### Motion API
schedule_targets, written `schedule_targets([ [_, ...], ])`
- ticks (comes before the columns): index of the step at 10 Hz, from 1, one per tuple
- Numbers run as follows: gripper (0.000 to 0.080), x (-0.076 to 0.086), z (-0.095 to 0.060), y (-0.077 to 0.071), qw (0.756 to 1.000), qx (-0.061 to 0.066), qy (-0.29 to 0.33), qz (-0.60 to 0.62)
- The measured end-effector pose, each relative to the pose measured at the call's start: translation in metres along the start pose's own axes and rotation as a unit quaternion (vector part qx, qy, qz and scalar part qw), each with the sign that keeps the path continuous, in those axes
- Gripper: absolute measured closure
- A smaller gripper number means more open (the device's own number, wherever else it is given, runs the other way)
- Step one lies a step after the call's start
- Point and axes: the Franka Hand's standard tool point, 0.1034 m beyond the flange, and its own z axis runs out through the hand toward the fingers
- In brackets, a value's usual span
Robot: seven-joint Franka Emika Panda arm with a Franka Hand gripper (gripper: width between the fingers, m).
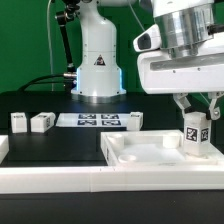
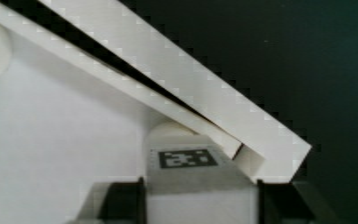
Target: Assemble square table
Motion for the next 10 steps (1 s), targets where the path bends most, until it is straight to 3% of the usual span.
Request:
schedule_targets([
  [2, 0.0505, -0.0007, 0.0002, -0.0002, 1.0, 0.0, -0.001, -0.001],
  [3, 0.0401, -0.0015, 0.0002, -0.0002, 1.0, -0.003, -0.001, -0.023],
  [4, 0.0265, -0.0036, -0.002, -0.0035, 0.996, -0.023, 0.001, -0.088],
  [5, 0.0186, -0.001, -0.0022, -0.0078, 0.988, -0.022, 0.002, -0.15],
  [10, 0.015, 0.0001, -0.0011, -0.0061, 0.943, -0.024, -0.001, -0.332],
])
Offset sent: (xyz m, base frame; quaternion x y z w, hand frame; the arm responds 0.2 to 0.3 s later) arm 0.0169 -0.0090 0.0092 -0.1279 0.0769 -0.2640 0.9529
